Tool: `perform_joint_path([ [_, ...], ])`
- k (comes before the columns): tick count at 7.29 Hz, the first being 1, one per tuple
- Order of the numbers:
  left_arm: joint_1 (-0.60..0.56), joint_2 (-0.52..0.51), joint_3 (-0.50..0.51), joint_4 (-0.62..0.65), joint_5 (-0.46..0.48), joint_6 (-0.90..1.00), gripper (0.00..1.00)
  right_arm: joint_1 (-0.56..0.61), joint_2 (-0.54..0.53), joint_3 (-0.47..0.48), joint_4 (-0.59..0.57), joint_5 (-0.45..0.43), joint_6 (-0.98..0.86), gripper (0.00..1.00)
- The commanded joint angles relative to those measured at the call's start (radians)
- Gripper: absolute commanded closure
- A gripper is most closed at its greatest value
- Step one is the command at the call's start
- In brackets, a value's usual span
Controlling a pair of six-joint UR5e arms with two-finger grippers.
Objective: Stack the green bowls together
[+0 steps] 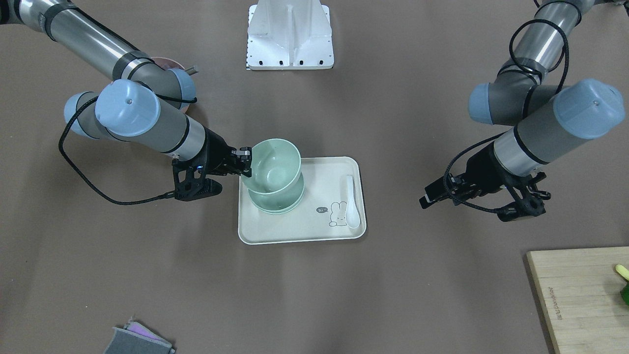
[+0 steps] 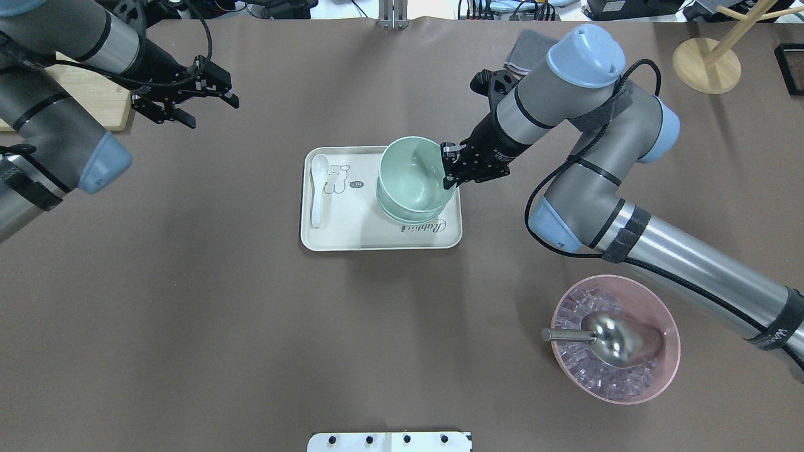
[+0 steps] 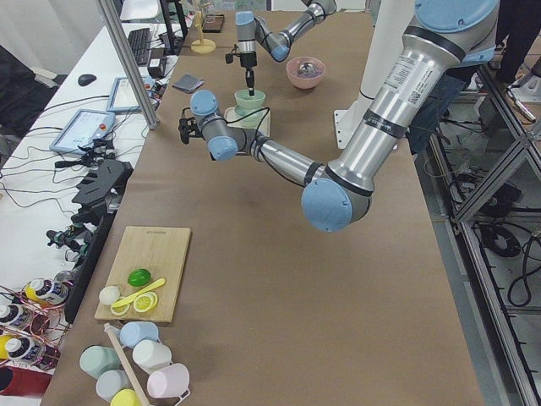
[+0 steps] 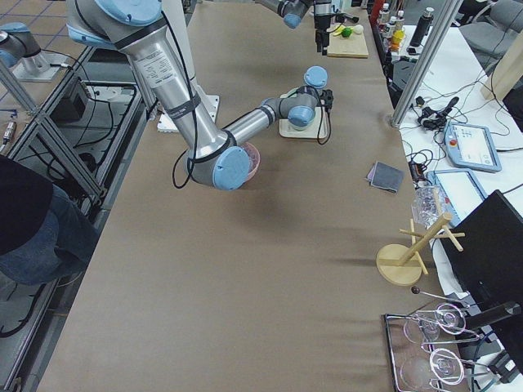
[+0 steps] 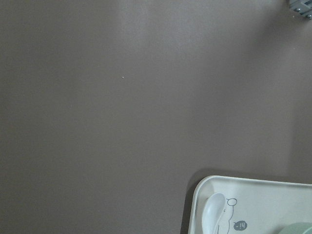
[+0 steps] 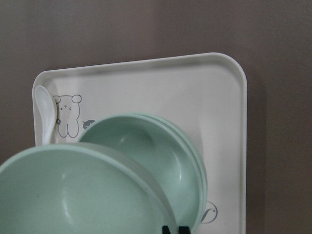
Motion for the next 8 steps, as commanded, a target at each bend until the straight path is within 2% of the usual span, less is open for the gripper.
perform_joint_path([
  [1,0.002,-0.002,0.002,0.000,0.004,0.000,0.01,0.002,0.000,-0.003,-0.001,-0.026,0.000,0.99],
  [2,0.002,-0.002,0.002,-0.002,0.004,0.001,0.01,0.002,0.002,-0.004,-0.001,-0.027,0.000,0.98],
  [3,0.002,0.000,0.002,-0.002,0.004,0.001,0.01,0.000,0.005,-0.004,-0.003,-0.035,0.003,0.62],
  [4,0.002,0.002,0.007,-0.003,0.004,0.001,0.01,-0.015,0.007,-0.001,-0.001,-0.103,0.018,0.01],
  [5,0.002,0.000,0.007,-0.003,0.006,0.001,0.01,-0.036,0.007,-0.001,0.002,-0.142,0.069,0.00],
  [8,0.002,0.003,0.008,-0.005,0.006,0.001,0.01,0.006,0.004,0.008,-0.001,-0.118,0.080,0.00],
])
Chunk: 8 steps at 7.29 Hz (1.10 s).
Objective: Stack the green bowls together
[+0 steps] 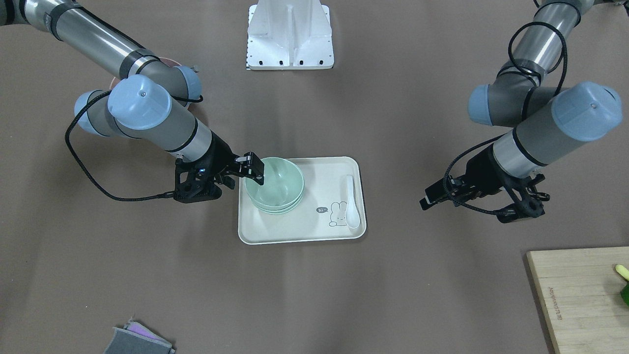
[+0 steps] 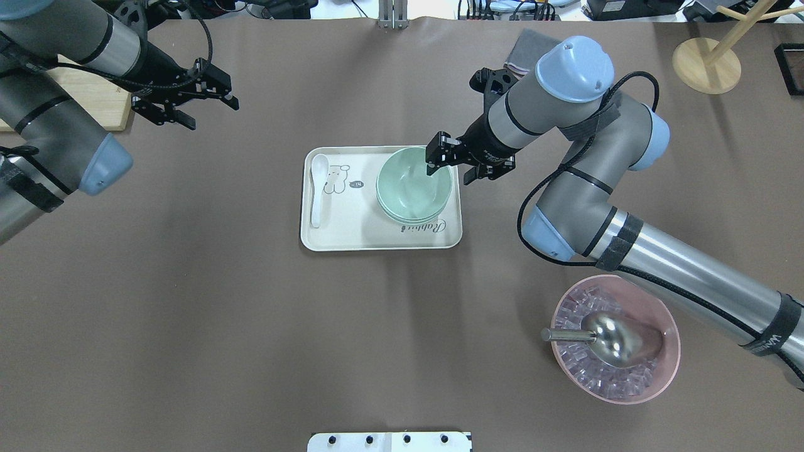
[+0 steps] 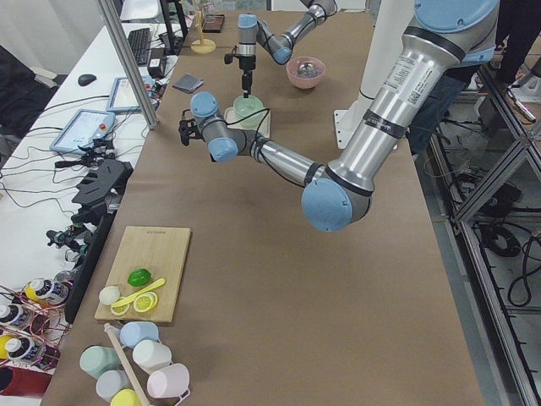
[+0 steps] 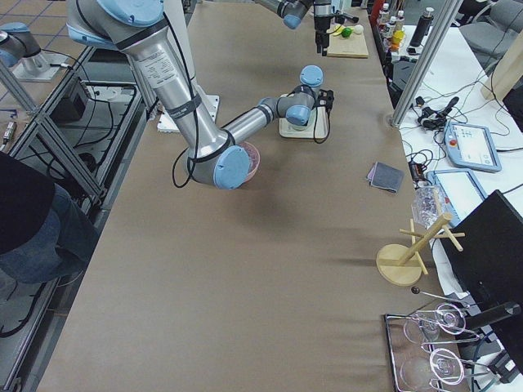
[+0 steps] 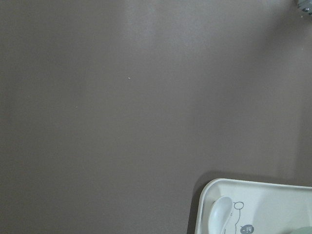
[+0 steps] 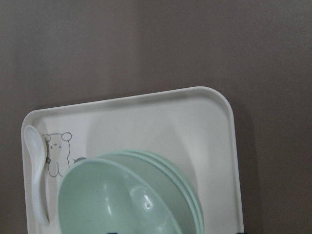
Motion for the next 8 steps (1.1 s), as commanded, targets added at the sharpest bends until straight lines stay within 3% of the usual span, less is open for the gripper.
perform_joint_path([
  [1,0.000,0.003,0.000,0.000,-0.001,0.000,0.01,0.048,-0.002,0.006,-0.006,0.054,0.005,0.00],
  [2,0.000,0.003,-0.001,0.003,0.002,0.000,0.01,0.086,-0.019,0.016,-0.014,0.091,0.005,0.00],
  [4,-0.056,0.009,-0.018,0.004,0.007,0.027,0.01,0.164,-0.100,0.056,-0.052,0.065,-0.038,0.00],
  [6,-0.182,0.100,-0.033,0.007,0.007,0.300,0.01,0.294,-0.200,0.064,-0.141,0.022,-0.322,0.00],
  [8,-0.323,0.199,-0.036,0.094,0.007,0.614,0.01,0.434,-0.250,0.070,-0.355,-0.017,-0.748,0.00],
])
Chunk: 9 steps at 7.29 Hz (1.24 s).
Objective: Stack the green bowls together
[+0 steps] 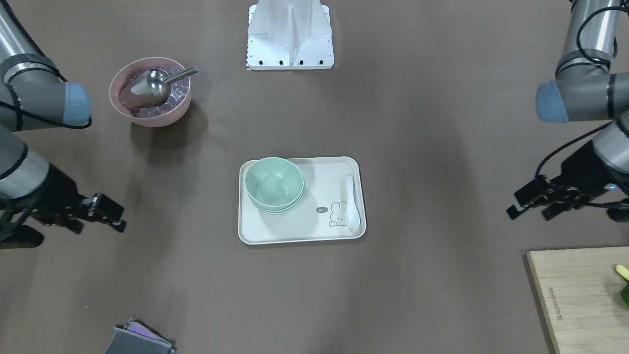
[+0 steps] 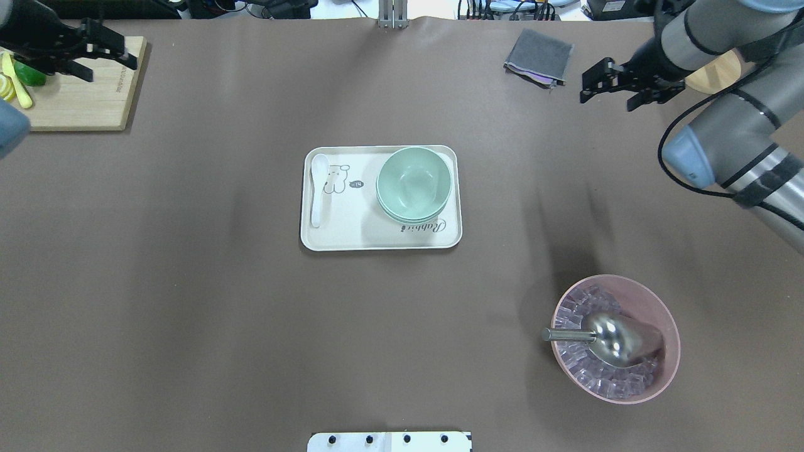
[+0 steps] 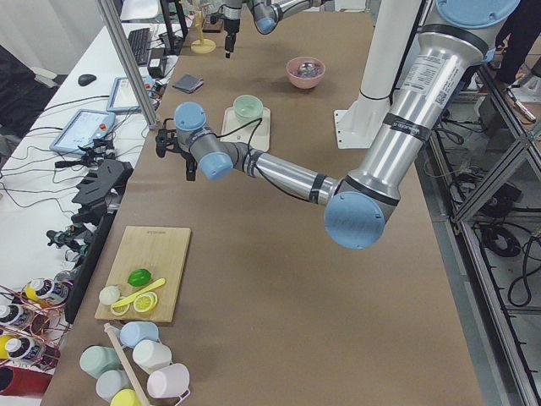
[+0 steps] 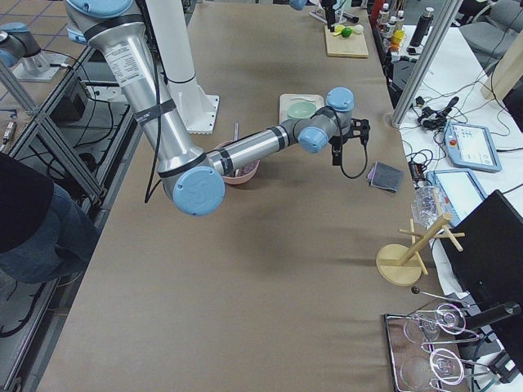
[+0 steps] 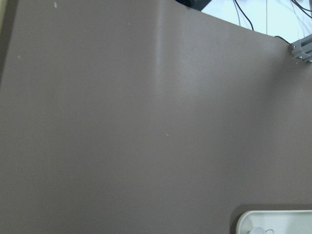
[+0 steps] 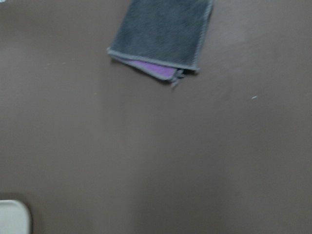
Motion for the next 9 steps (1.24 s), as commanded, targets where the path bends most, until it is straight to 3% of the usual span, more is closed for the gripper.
perform_joint_path([
  [1,-0.153,0.082,-0.009,0.147,0.005,0.310,0.01,0.131,-0.085,0.013,-0.197,-0.083,-0.414,0.00],
  [3,-0.254,0.119,-0.055,0.440,0.159,0.680,0.01,0.248,-0.174,0.001,-0.288,-0.116,-0.709,0.00],
  [4,-0.302,0.127,-0.057,0.528,0.157,0.755,0.01,0.309,-0.203,0.001,-0.325,-0.099,-0.777,0.00],
  [6,-0.322,0.186,-0.078,0.546,0.150,0.757,0.01,0.403,-0.258,0.014,-0.394,0.026,-0.854,0.00],
  [7,-0.330,0.225,-0.128,0.570,0.103,0.759,0.01,0.449,-0.292,0.020,-0.396,0.106,-0.858,0.00],
  [9,-0.361,0.239,-0.144,0.573,0.086,0.762,0.01,0.465,-0.394,0.155,-0.467,0.142,-0.858,0.00],
])
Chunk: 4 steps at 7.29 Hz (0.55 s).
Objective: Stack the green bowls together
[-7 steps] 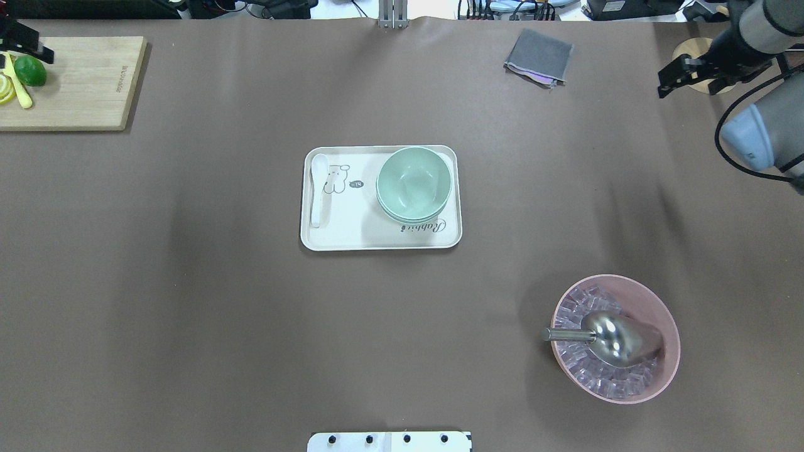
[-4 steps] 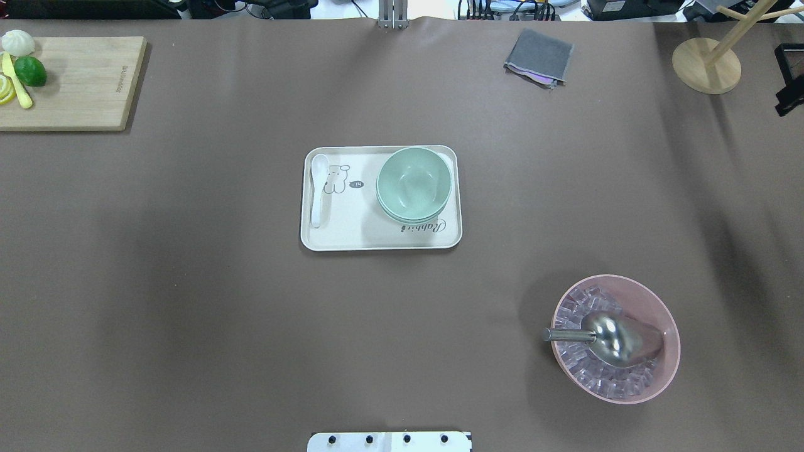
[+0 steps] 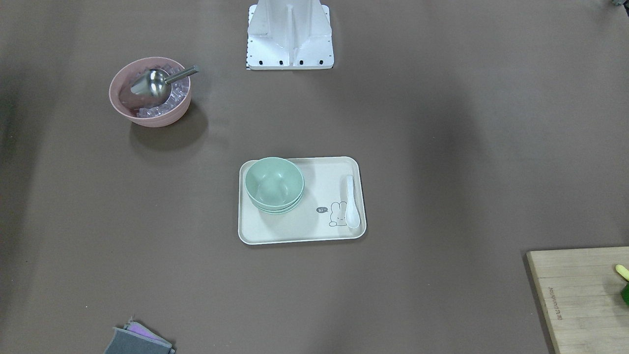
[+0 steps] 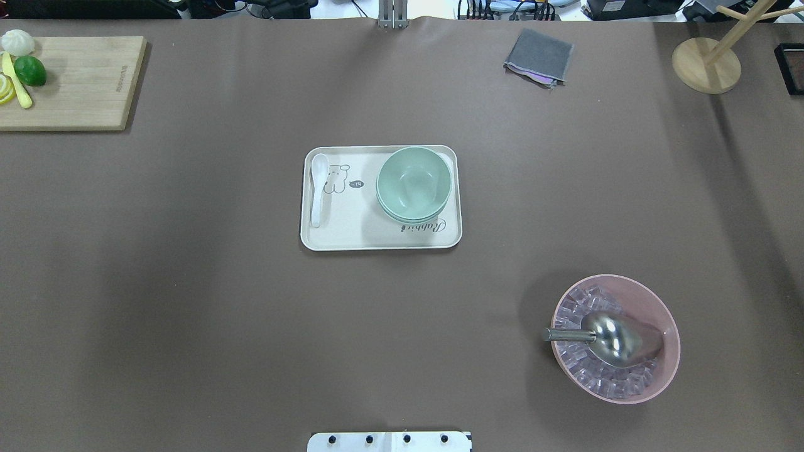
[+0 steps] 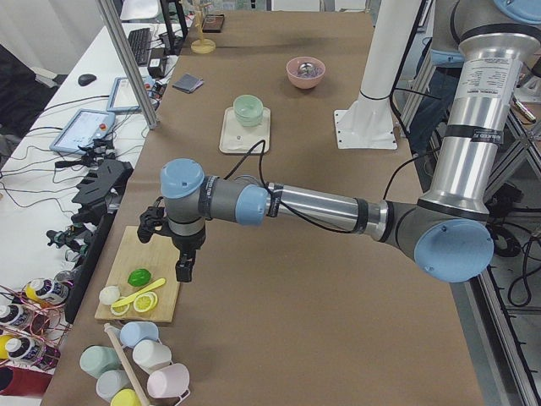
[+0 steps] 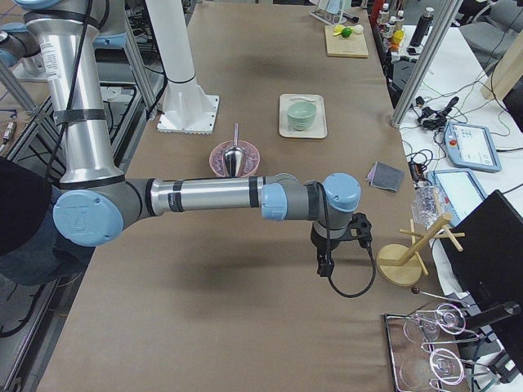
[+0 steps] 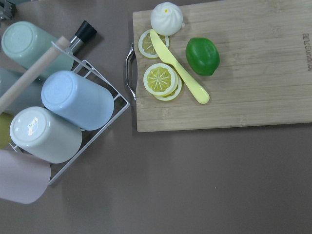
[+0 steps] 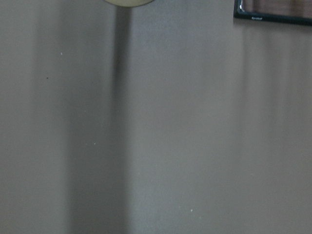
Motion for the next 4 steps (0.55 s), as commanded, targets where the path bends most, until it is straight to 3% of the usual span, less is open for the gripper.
perform_joint_path([
  [1,-0.016,0.062,-0.016,-0.010,-0.011,0.003,0.01,0.015,-0.066,0.119,-0.121,0.020,-0.003,0.00],
  [4,-0.010,0.104,-0.009,-0.008,-0.003,0.005,0.01,0.012,-0.066,0.098,-0.123,0.010,-0.005,0.00],
])
